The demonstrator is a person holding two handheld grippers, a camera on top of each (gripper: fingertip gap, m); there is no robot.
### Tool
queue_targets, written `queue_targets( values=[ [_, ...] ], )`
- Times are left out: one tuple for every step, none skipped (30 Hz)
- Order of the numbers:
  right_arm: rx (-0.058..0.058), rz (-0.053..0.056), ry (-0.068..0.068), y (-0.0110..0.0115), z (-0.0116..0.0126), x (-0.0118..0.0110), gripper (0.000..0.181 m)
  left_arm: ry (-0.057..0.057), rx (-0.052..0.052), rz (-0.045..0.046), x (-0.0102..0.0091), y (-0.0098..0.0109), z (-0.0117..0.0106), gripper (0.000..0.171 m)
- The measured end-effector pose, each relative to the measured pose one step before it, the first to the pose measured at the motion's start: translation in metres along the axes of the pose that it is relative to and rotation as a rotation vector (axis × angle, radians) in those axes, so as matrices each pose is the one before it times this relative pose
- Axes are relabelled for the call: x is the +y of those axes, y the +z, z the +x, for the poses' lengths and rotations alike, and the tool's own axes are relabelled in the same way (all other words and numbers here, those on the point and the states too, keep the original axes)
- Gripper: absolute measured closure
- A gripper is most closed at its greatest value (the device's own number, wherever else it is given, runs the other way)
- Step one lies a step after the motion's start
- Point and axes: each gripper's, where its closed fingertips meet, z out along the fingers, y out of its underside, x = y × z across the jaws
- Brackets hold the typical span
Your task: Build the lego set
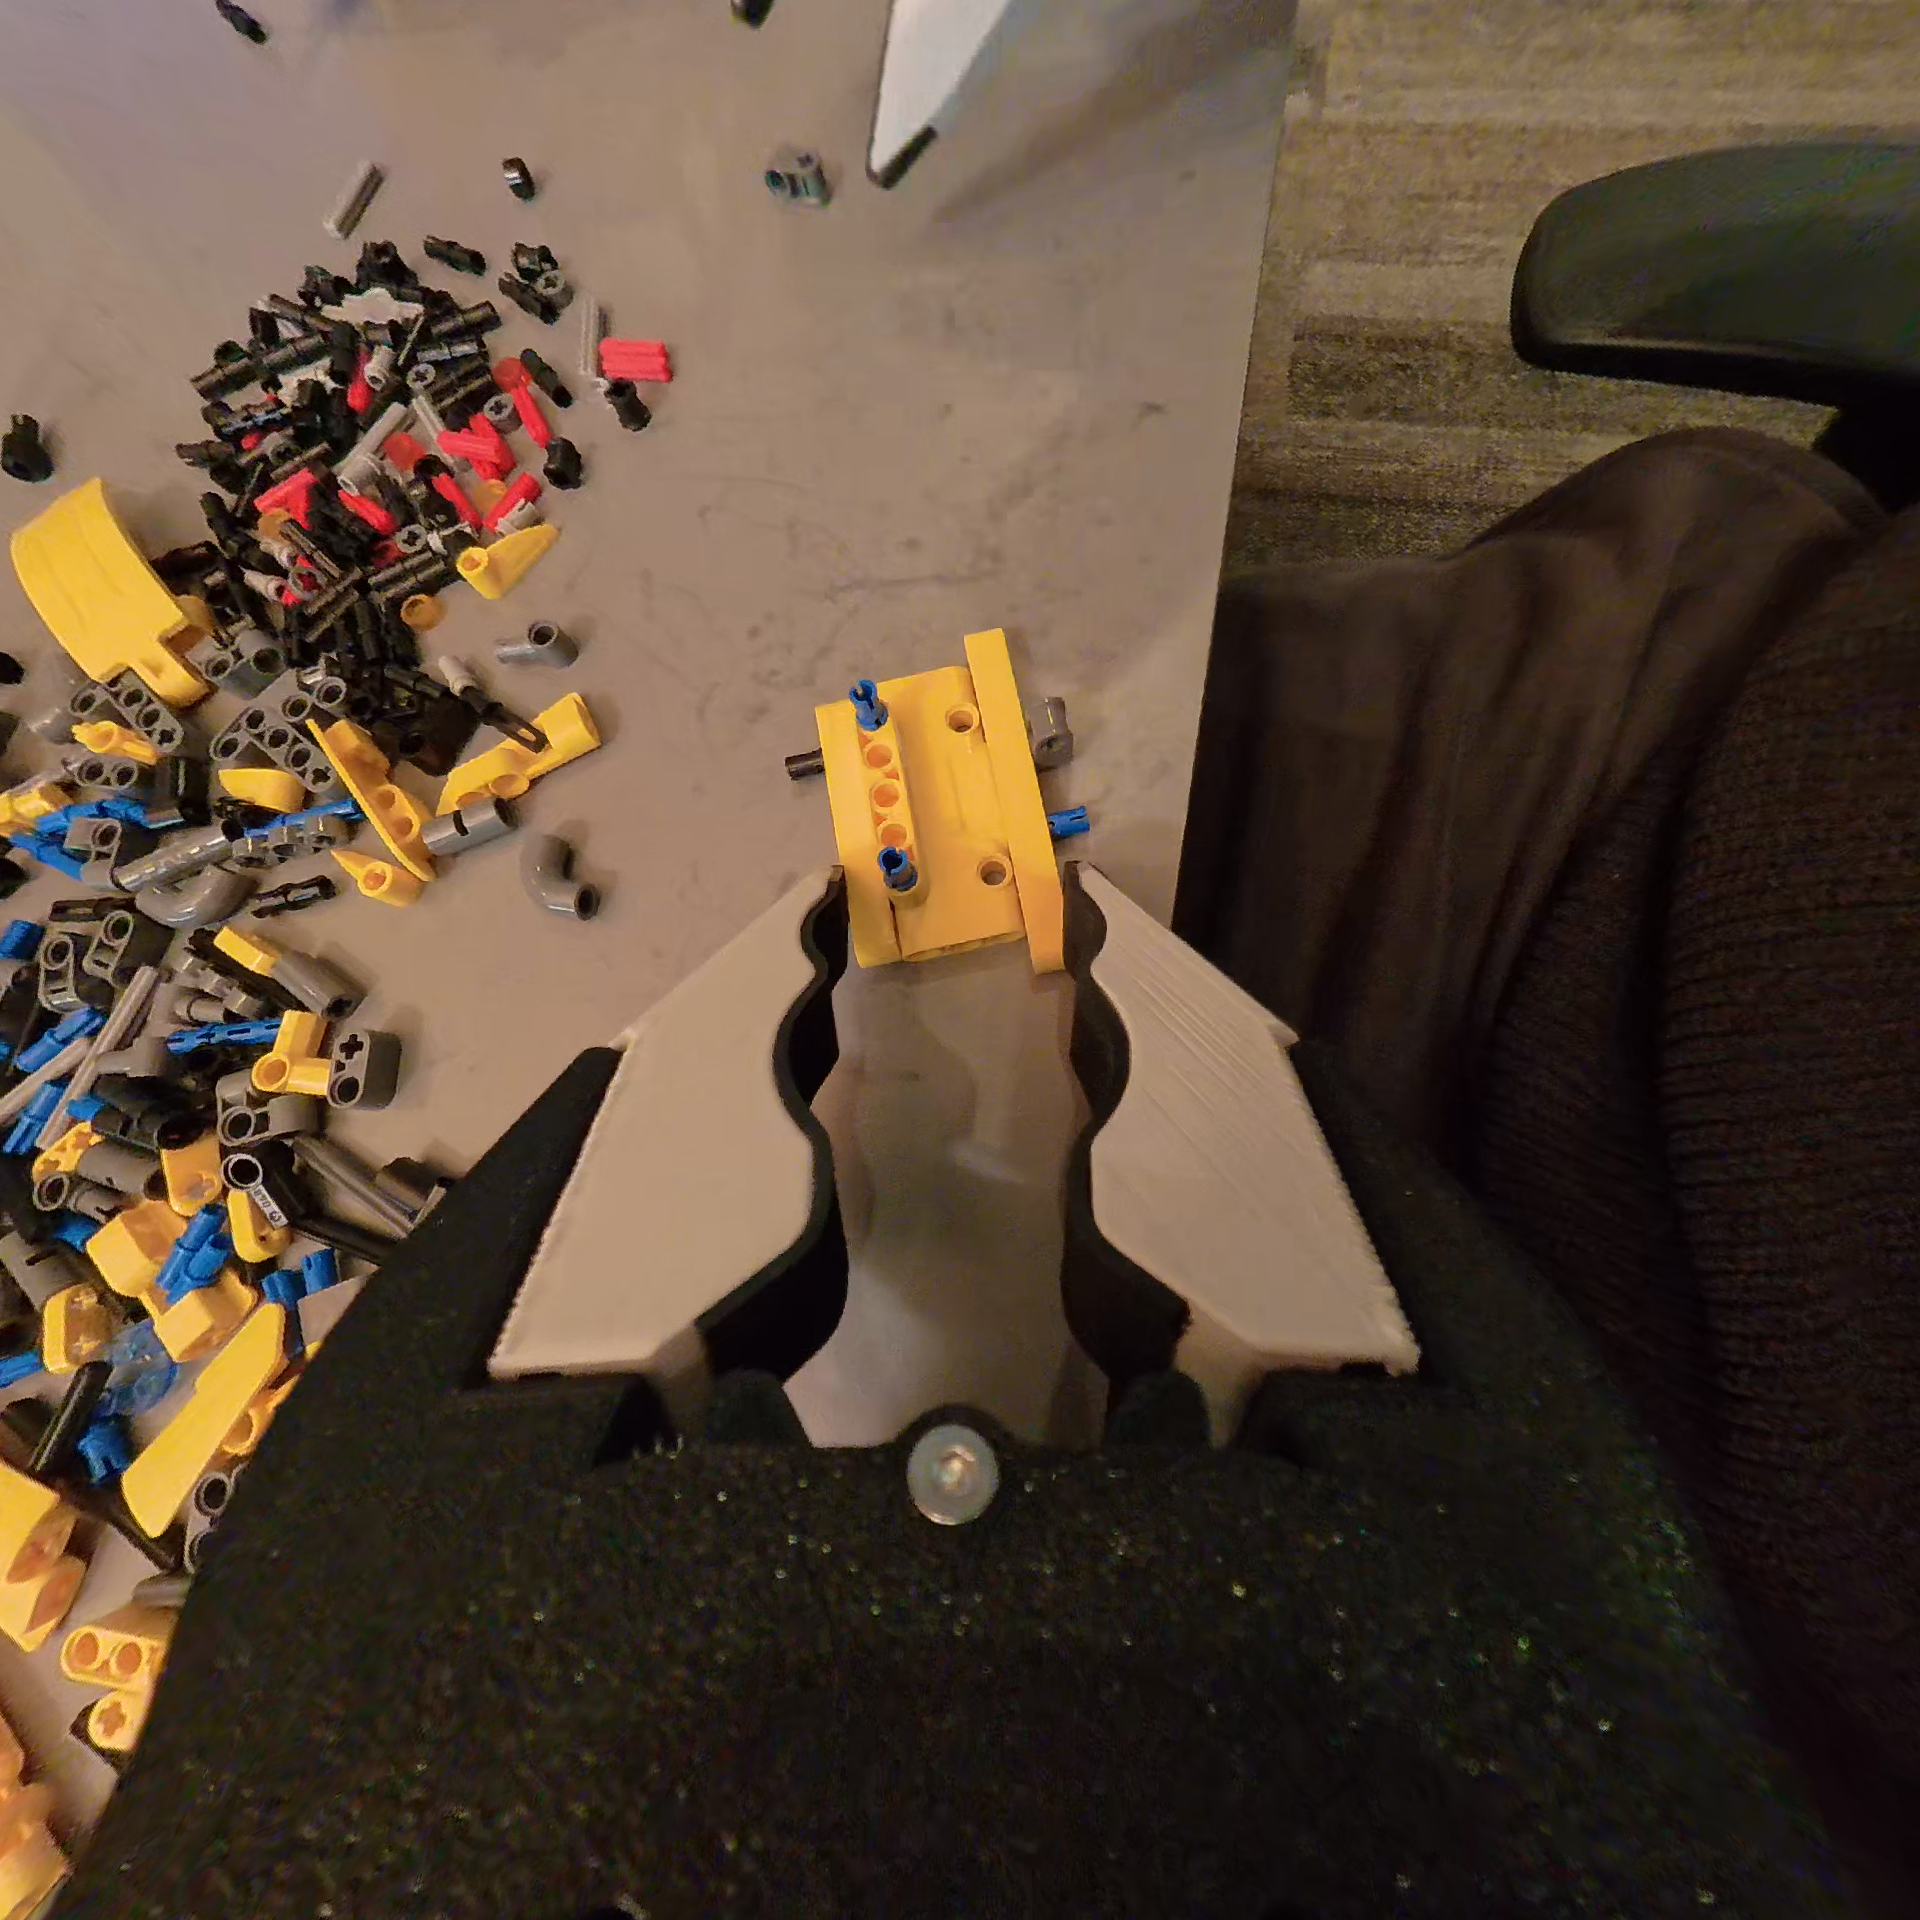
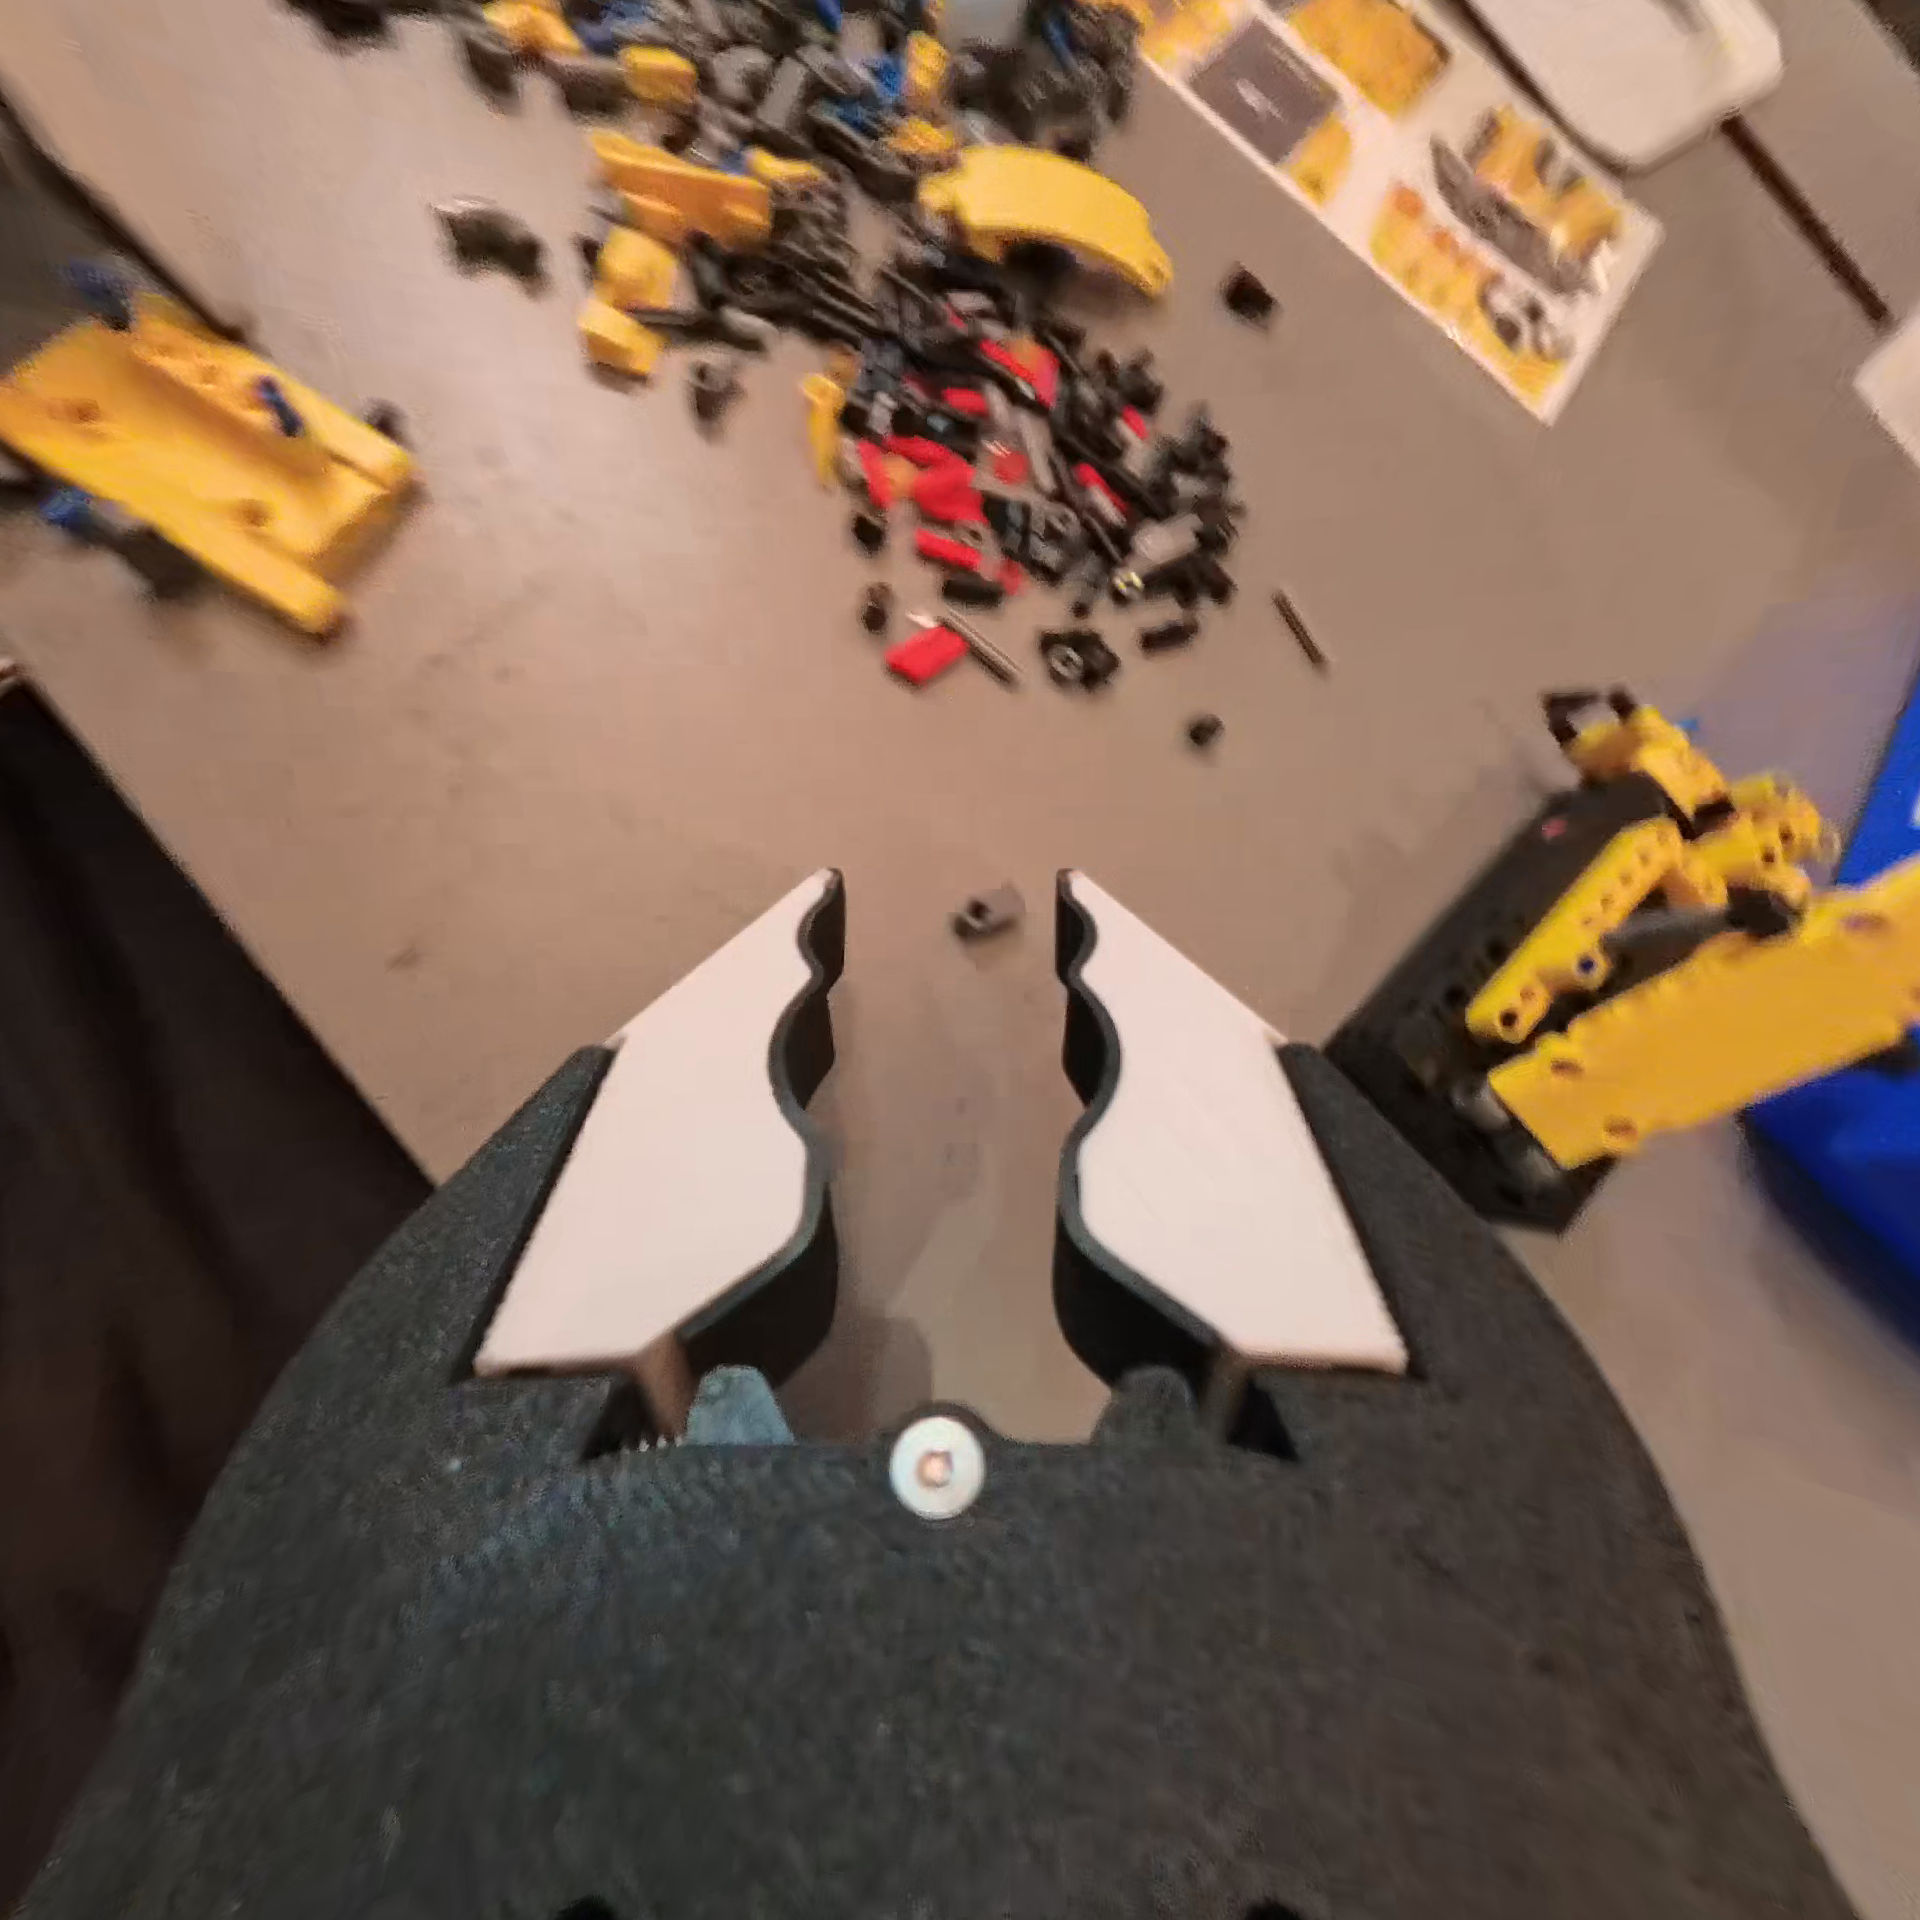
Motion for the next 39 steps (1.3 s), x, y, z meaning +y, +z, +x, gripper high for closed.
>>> queue_targets(
  values=[
    [0.0116,-0.0104,0.0422,0.00059,0.00719,0.00637,0.14,-0.0038,0.001,-0.0002,-0.0001,0.00005,-0.00008,0.13],
    [-0.0069,0.0053,0.0348,0.00095,0.00399,0.00359,0.14,-0.0028,-0.0006,-0.00032,0.00004,0.0,-0.00004,0.13],
    [-0.0163,0.0156,0.0339,0.00116,0.00178,0.00165,0.14,-0.0013,-0.0014,-0.00021,-0.00002,0.00002,-0.00003,0.13],
    [-0.0196,0.0147,0.0375,0.00145,0.00087,0.00094,0.14,-0.0006,-0.001,-0.00013,-0.00003,0.00003,-0.00002,0.13],
    [-0.0261,0.009,0.0402,0.00209,-0.00074,0.00093,0.14,-0.0009,-0.0004,-0.00006,-0.00004,0.00006,-0.00005,0.13],
    [-0.0213,-0.0002,0.0373,0.00245,-0.00065,0.00158,0.14,-0.0023,0.0,-0.00016,0.00002,0.00003,-0.00012,0.13],
    [-0.0085,-0.0044,0.0246,0.00251,0.0006,0.00145,0.14,-0.0017,-0.0003,-0.00013,-0.00004,0.00008,-0.00011,0.13],
    [0.0008,-0.0043,0.0091,0.00232,0.00093,0.0011,0.141,-0.0016,-0.001,-0.00015,-0.00003,0.00005,-0.00008,0.13],
    [0.01,-0.0075,-0.0002,0.00209,0.00154,0.00122,0.143,-0.002,-0.0018,-0.00024,-0.00012,0.00015,-0.00015,0.13],
    [0.0076,-0.0062,-0.0047,0.00173,0.00081,0.00061,0.148,-0.0028,-0.0039,-0.00044,-0.00023,0.00027,-0.00029,0.13],
    [0.0026,0.0006,-0.0045,0.00062,-0.0003,-0.00066,0.172,-0.0041,-0.0067,-0.00075,-0.00039,0.00047,-0.00068,0.13],
    [0.0032,-0.0028,-0.0088,0.00068,-0.00054,-0.00023,0.181,-0.0048,-0.0098,-0.0011,-0.00051,0.00077,-0.00107,0.13],
    [0.0038,-0.0037,-0.0132,0.0007,-0.00086,-0.00039,0.181,-0.003,-0.0081,-0.0006,-0.00082,0.00075,-0.00081,0.13],
    [-0.0059,-0.003,-0.0176,0.00022,-0.00295,-0.00065,0.181,0.0005,-0.0014,0.00054,-0.00062,0.00039,0.0003,0.13],
    [-0.0018,0.0011,-0.0171,-0.0004,-0.00323,-0.00158,0.181,0.0004,-0.0022,0.00219,-0.00045,-0.0002,0.0001,0.13],
    [-0.0004,0.0118,-0.0203,-0.00137,-0.00394,-0.00343,0.181,-0.0092,-0.0023,0.00775,-0.00113,-0.00087,-0.00069,0.128],
    [-0.0102,0.0241,-0.0293,-0.00216,-0.00675,-0.00579,0.181,-0.0317,-0.0001,0.02454,-0.00392,-0.00187,-0.00165,0.123],
    [-0.01,0.0308,-0.0368,-0.00296,-0.00787,-0.00753,0.181,-0.0426,0.0124,0.04232,-0.00694,-0.00334,-0.00065,0.122],
    [-0.004,0.03,-0.0406,-0.00308,-0.00783,-0.00828,0.181,-0.0364,0.0373,0.05961,-0.00958,-0.00478,0.00313,0.122],
    [-0.0062,0.0299,-0.0426,-0.00309,-0.00881,-0.00913,0.181,-0.0325,0.0408,0.06395,-0.01056,-0.00522,0.00418,0.122],
    [-0.0054,0.0295,-0.0413,-0.00271,-0.00881,-0.00961,0.181,-0.0253,0.0362,0.05523,-0.0096,-0.00475,0.00407,0.122],
    [-0.0021,0.0275,-0.0397,-0.00236,-0.00802,-0.01004,0.181,-0.0206,0.0168,0.04464,-0.00823,-0.0037,0.00185,0.122],
    [-0.0037,0.028,-0.0433,-0.00219,-0.00813,-0.01008,0.181,-0.0174,0.0085,0.03448,-0.0066,-0.00291,0.00088,0.122],
    [0.008,0.0167,-0.0421,-0.0016,-0.00536,-0.00804,0.181,-0.013,0.0045,0.0175,-0.00359,-0.00198,0.00029,0.122],
    [0.0173,-0.0038,-0.0376,-0.00056,-0.00219,-0.00411,0.181,-0.0073,-0.0124,0.00162,-0.00069,-0.00115,-0.00247,0.122],
    [0.0227,-0.0218,-0.0294,0.0006,0.00098,0.0001,0.181,0.0014,-0.03,-0.00743,0.0013,-0.00055,-0.00515,0.122],
    [0.0316,-0.0346,-0.0153,0.00179,0.00503,0.00466,0.181,0.0085,-0.0322,-0.01104,0.00238,0.00009,-0.00538,0.122],
    [0.0386,-0.0349,0.0021,0.00333,0.0084,0.00771,0.181,0.0095,-0.0158,-0.01064,0.00265,0.00064,-0.00253,0.122],
    [0.0385,-0.0218,0.0206,0.0051,0.01034,0.00879,0.173,0.0034,0.0008,-0.00743,0.00182,0.00103,0.00035,0.122],
    [0.0342,-0.0139,0.0465,0.00684,0.01112,0.0093,0.157,-0.0011,0.0064,-0.00667,0.00126,0.00114,0.00171,0.122],
    [0.0103,-0.0173,0.0672,0.00785,0.00863,0.00925,0.153,0.0005,0.0,-0.00772,0.0011,0.00113,0.0012,0.122],
    [-0.0208,-0.0139,0.0697,0.00785,0.00436,0.00693,0.153,0.0052,-0.0028,-0.00712,0.00079,0.0008,0.0009,0.122],
    [-0.0321,-0.0086,0.0604,0.00699,0.00212,0.00425,0.153,0.0075,-0.0018,-0.00483,0.00077,0.00012,0.00096,0.122],
    [-0.0244,-0.0053,0.046,0.00574,0.00227,0.00216,0.153,0.0044,-0.0025,-0.002,0.00052,-0.00038,0.00034,0.122],
    [-0.0167,-0.0001,0.0271,0.00455,0.00192,0.00061,0.153,-0.0012,-0.0029,0.00088,0.00012,-0.0007,-0.00065,0.122],
    [-0.0053,-0.0043,0.0121,0.00389,0.00247,0.00095,0.154,-0.006,0.0001,0.00369,-0.00017,-0.00095,-0.00103,0.123],
    [-0.0006,-0.0139,0.0015,0.00348,0.00236,0.00197,0.153,-0.0096,0.004,0.00602,-0.00047,-0.00109,-0.00109,0.123],
    [-0.0049,-0.0225,-0.0045,0.00331,0.00109,0.00316,0.154,-0.0123,0.0062,0.00765,-0.00083,-0.00095,-0.00123,0.123],
    [-0.0143,-0.0217,-0.0063,0.00236,-0.00082,0.00296,0.162,-0.0147,0.0062,0.00898,-0.00093,-0.00085,-0.00153,0.123]
  ],
)
